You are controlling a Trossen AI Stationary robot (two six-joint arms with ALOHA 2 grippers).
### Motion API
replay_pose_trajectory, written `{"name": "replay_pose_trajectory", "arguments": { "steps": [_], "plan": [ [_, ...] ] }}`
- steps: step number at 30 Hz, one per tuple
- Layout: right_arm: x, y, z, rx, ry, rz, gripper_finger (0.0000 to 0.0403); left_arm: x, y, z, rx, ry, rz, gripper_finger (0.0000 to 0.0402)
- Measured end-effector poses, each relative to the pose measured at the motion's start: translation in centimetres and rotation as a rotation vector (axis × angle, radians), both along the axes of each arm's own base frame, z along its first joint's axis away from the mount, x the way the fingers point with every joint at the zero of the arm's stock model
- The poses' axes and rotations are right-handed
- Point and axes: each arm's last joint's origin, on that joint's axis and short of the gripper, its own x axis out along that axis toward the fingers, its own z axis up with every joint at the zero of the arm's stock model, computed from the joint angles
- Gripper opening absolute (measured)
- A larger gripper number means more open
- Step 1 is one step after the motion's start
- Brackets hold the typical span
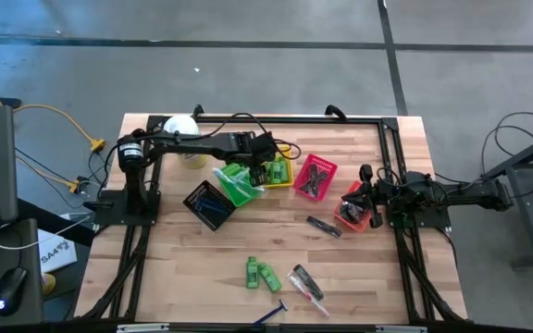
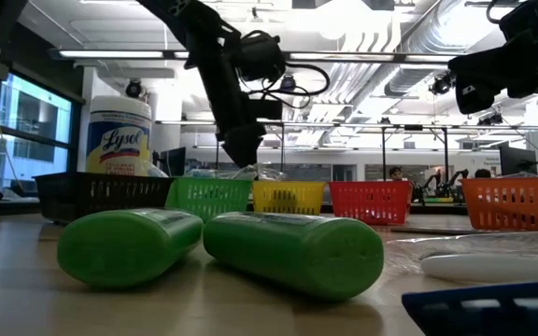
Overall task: Pick & Place Travel size toiletries
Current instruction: Put the blue toothbrush into the green bin
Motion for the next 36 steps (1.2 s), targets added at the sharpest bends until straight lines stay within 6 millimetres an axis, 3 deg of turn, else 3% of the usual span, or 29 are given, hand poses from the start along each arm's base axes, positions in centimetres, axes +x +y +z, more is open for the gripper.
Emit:
{"name": "replay_pose_trajectory", "arguments": {
  "steps": [8, 15, 22, 28, 36],
  "plan": [
    [0.0, 0.0, 0.0, 0.0, -0.001, 0.0, 0.0005, 0.4, 0.0, -1.2, -0.001, 0.038, -0.034, 0.0126],
    [0.0, 0.0, 0.0, 0.0, 0.0, 0.0, 0.0005, 0.3, 0.1, -1.0, 0.011, 0.037, -0.025, 0.0029],
    [0.0, 0.0, 0.0, 0.0, 0.001, 0.0, 0.0005, 0.3, 0.0, -1.0, 0.009, 0.037, -0.02, 0.0042],
    [0.0, 0.0, 0.0, 0.0, 0.001, 0.001, 0.0005, -0.2, -1.3, 1.7, 0.028, -0.038, -0.036, 0.0025],
    [0.0, 0.0, 0.0, 0.002, 0.005, 0.007, 0.0005, -1.8, -5.8, 7.7, 0.001, -0.399, -0.11, 0.0025]
  ]
}}
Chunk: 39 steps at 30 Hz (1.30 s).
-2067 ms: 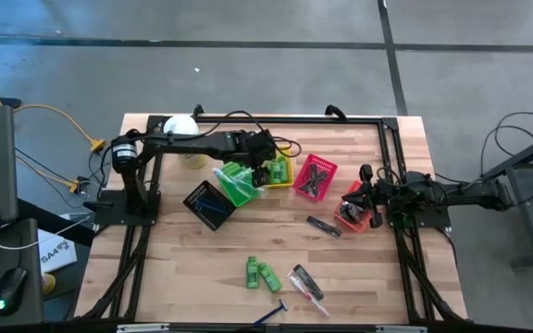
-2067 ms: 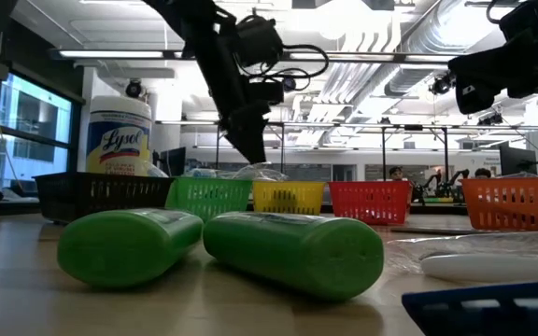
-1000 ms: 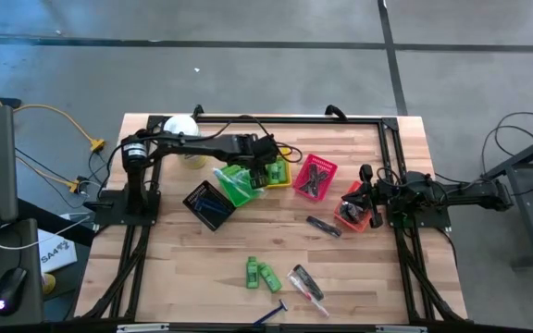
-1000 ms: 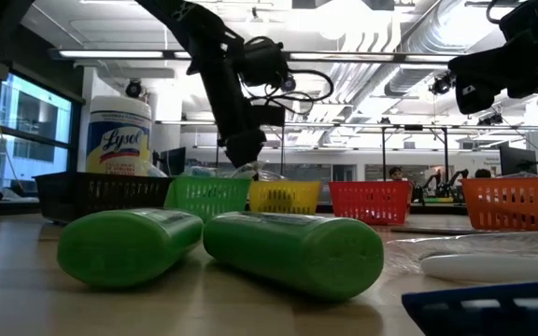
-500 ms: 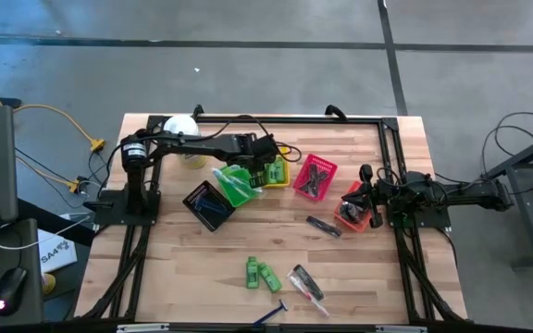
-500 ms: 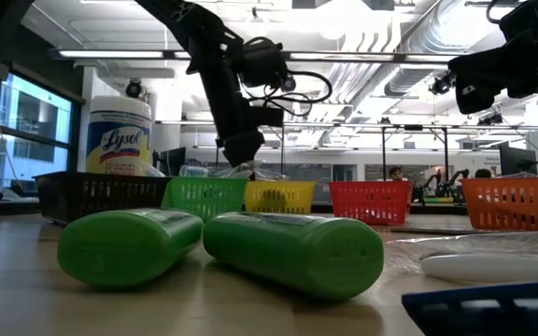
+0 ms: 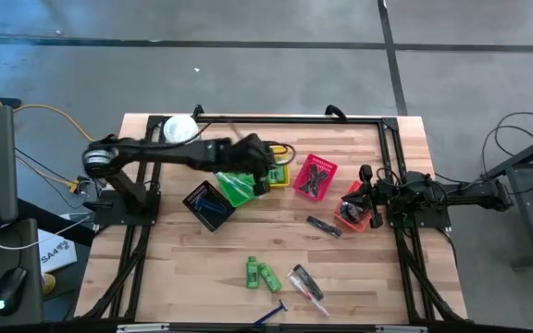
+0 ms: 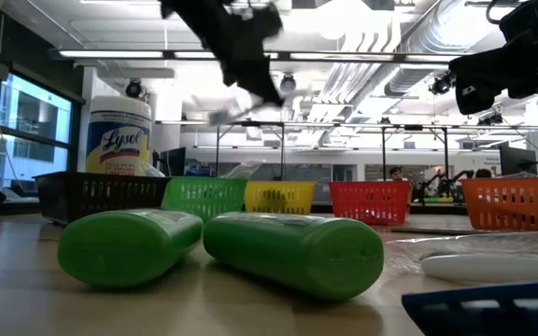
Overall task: Pick & Place Travel size toiletries
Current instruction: Put the blue toothbrush into the green bin
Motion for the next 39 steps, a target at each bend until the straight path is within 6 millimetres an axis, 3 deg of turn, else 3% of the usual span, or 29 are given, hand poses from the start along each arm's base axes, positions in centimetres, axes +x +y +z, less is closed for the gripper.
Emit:
{"name": "replay_pose_trajectory", "arguments": {
  "steps": [3, 6, 12, 19, 27, 39],
  "plan": [
    [0.0, 0.0, 0.0, 0.001, 0.002, 0.008, 0.0005, -1.9, -1.6, 0.9, -0.069, -0.182, 0.026, 0.0025],
    [0.0, 0.1, 0.0, 0.001, 0.004, 0.018, 0.0005, -4.1, -3.1, 0.6, -0.187, -0.344, 0.117, 0.0025],
    [0.0, 0.1, 0.0, 0.001, 0.001, 0.018, 0.0005, -8.1, -6.0, -3.1, -0.262, -0.473, 0.42, 0.0025],
    [0.0, 0.1, 0.0, 0.001, -0.004, 0.019, 0.0005, -10.2, -7.9, -7.0, -0.165, -0.781, 0.82, 0.0025],
    [0.0, 0.1, 0.0, 0.001, -0.004, 0.019, 0.0005, -9.3, -8.0, -11.2, -0.056, -0.879, 1.021, 0.0025],
    [0.0, 0.1, 0.0, 0.004, -0.003, 0.019, 0.0005, -6.5, -6.1, -13.4, -0.005, -0.818, 1.073, 0.0025]
  ]
}}
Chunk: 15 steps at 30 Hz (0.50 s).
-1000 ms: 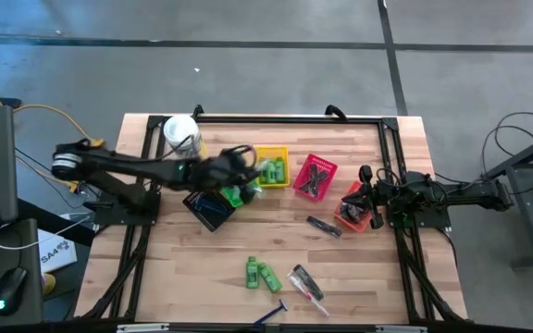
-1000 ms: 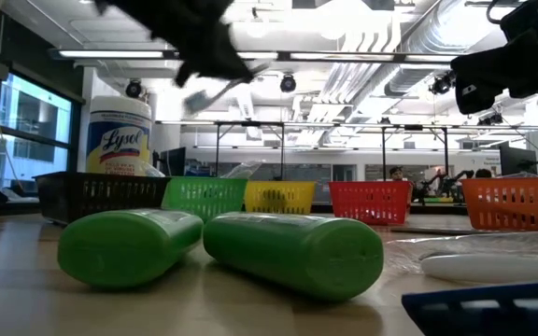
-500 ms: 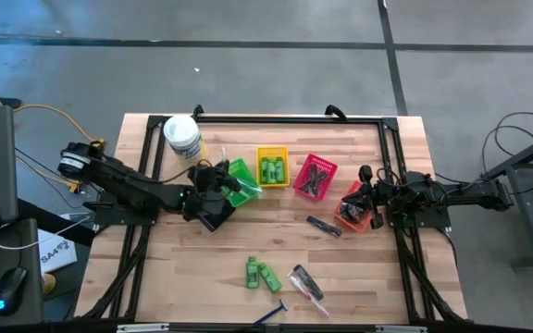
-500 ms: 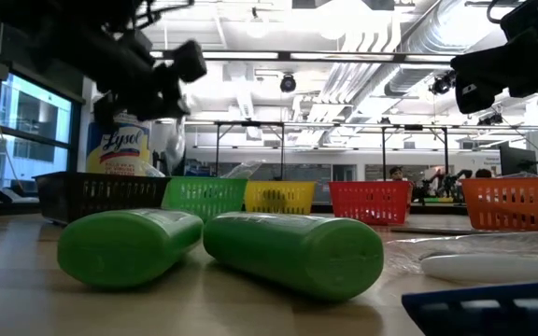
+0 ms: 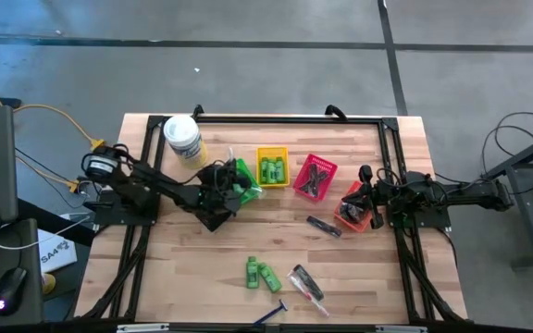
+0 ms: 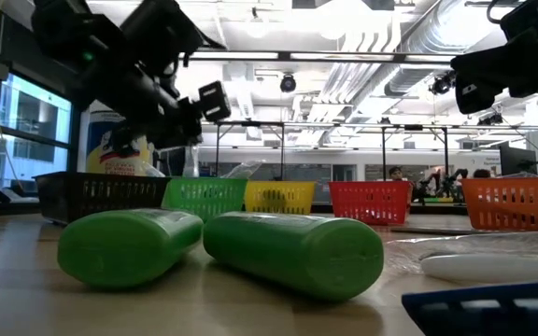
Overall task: Pick & Place Travel size toiletries
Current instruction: Put the blue toothbrush into the green bin
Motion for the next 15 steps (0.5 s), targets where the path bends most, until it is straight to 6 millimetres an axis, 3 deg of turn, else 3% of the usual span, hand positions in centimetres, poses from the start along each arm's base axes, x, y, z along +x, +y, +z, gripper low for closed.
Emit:
{"name": "replay_pose_trajectory", "arguments": {
  "steps": [15],
  "plan": [
    [0.0, 0.0, 0.01, 0.0, 0.0, 0.0, 0.0005, 0.3, 0.14, -0.6, -0.033, 0.105, -0.091, 0.0074]
  ]
}}
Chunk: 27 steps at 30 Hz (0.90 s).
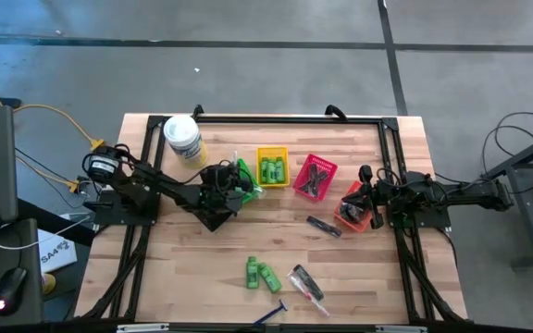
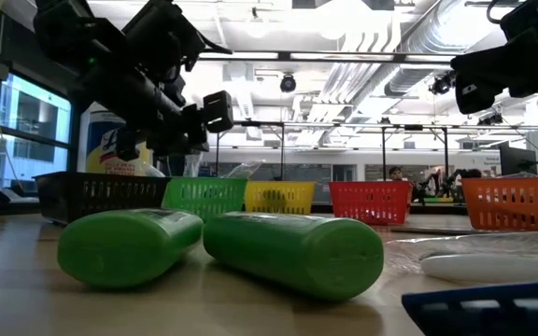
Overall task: Pick & Place Travel size toiletries
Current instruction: Put the blue toothbrush into the green bin, then put the blue razor into the black bin
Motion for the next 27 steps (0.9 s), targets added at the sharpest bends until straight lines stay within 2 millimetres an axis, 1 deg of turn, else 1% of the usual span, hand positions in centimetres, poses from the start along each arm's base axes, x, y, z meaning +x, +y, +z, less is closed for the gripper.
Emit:
{"name": "replay_pose_trajectory", "arguments": {
  "steps": [11, 15, 18, 20, 23, 27],
  "plan": [
    [0.0, 0.0, 0.0, 0.008, 0.002, 0.0, 0.0005, -0.1, -1.3, -0.1, 0.001, 0.0, -0.039, 0.0111],
    [0.0, 0.0, 0.0, 0.008, 0.001, 0.0, 0.0005, -0.3, -2.3, 0.1, 0.046, -0.002, -0.022, 0.0124],
    [0.0, 0.0, 0.0, 0.008, 0.002, 0.0, 0.0005, -0.7, -3.1, 0.6, 0.12, 0.043, 0.002, 0.0128],
    [0.0, 0.0, 0.0, 0.008, 0.002, 0.0, 0.0005, -0.9, -3.7, 1.3, 0.177, 0.107, 0.006, 0.0129],
    [0.0, 0.0, 0.0, 0.008, 0.002, 0.0, 0.0005, -1.5, -4.8, 3.2, 0.273, 0.27, -0.024, 0.0129],
    [0.0, 0.0, 0.0, 0.008, 0.002, 0.0, 0.0005, -2.6, -7.1, 7.1, 0.397, 0.481, -0.104, 0.0129]
  ]
}}
